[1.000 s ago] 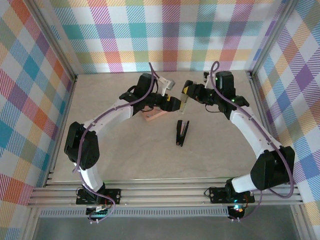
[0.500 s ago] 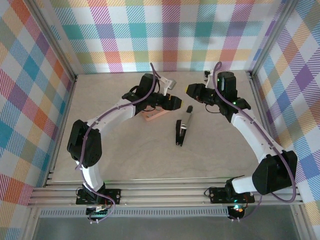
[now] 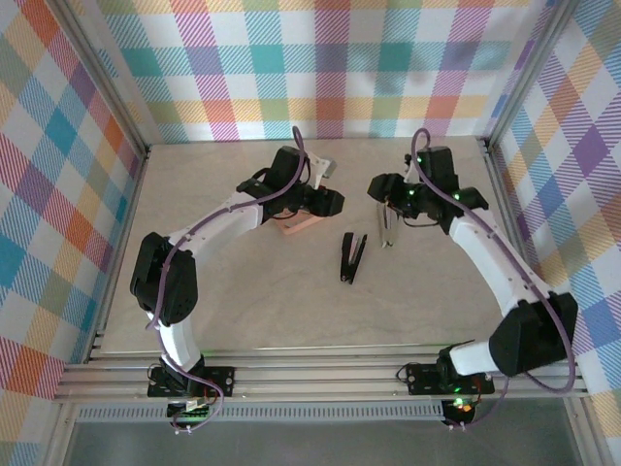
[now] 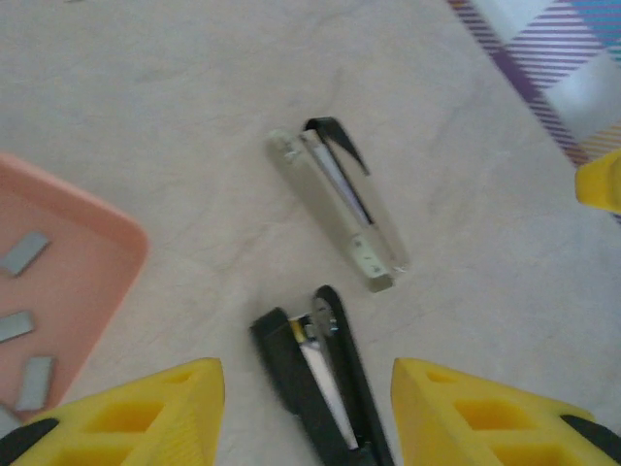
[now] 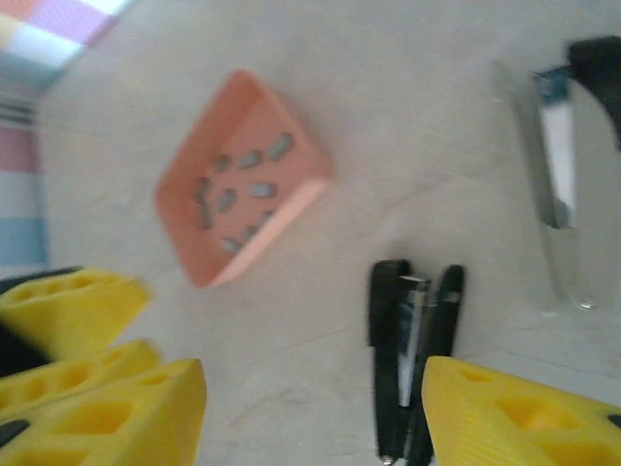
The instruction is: Load the staples into the stapler
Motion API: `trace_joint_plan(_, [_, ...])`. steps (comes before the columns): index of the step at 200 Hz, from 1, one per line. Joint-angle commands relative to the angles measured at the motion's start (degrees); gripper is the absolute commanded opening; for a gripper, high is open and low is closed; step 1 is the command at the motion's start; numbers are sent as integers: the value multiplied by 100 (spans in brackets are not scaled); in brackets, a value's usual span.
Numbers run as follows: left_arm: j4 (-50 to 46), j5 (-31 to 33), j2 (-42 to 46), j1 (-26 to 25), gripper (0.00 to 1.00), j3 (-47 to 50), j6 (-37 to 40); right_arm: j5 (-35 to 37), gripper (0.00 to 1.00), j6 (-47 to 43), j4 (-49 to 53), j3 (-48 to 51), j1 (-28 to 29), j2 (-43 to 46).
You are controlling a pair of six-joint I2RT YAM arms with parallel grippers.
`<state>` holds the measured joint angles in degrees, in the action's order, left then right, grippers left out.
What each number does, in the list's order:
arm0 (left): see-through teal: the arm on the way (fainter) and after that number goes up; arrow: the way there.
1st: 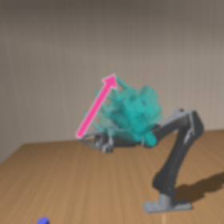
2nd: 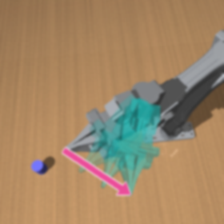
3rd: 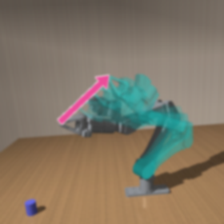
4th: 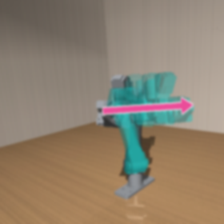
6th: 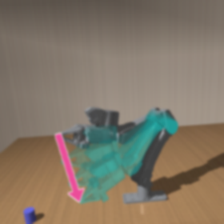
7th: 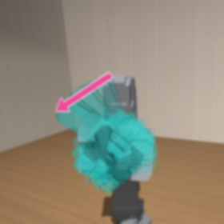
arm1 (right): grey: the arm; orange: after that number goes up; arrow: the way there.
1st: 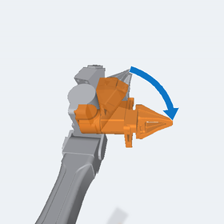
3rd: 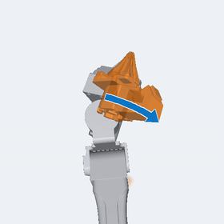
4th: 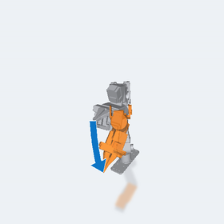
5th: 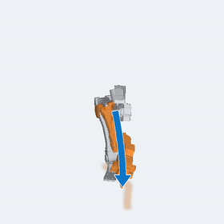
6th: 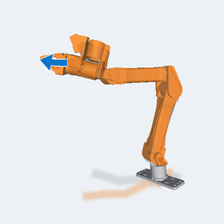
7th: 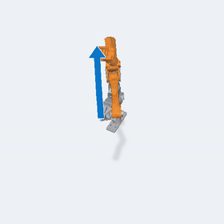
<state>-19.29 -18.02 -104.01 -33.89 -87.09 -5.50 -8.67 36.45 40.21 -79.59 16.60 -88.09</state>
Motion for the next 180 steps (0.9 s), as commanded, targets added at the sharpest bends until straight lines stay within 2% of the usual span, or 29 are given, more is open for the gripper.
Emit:
trace_joint_plan(1, [-334, 681, 311, -19, 50, -102, 74, 827, 68, -421, 1528, -543, 20, -790])
trace_joint_plan(18, [-474, 807, 367, -12, 50, -80, 93, 1085, 74, -727, 1821, -950, 19, -1430])
trace_joint_plan(57, [-541, 1108, 577, 14, 51, 148, 93, 1503, 81, -1299, 1972, -1647, 7, -2568])
trace_joint_plan(101, [-549, 1388, 688, 58, 51, 310, 62, 1721, 83, -1737, 2011, -2194, -90, -3382])
trace_joint_plan(161, [-513, 1557, 638, 64, 51, 306, 62, 1245, 74, -2069, 1488, -2354, -367, -3843])
trace_joint_plan(172, [-517, 1556, 614, 67, 51, 265, 58, 1203, 70, -2102, 1460, -2388, -415, -3975])
trace_joint_plan(180, [-524, 1554, 598, 67, 51, 254, 50, 1176, 63, -2103, 1485, -2422, -453, -4063])
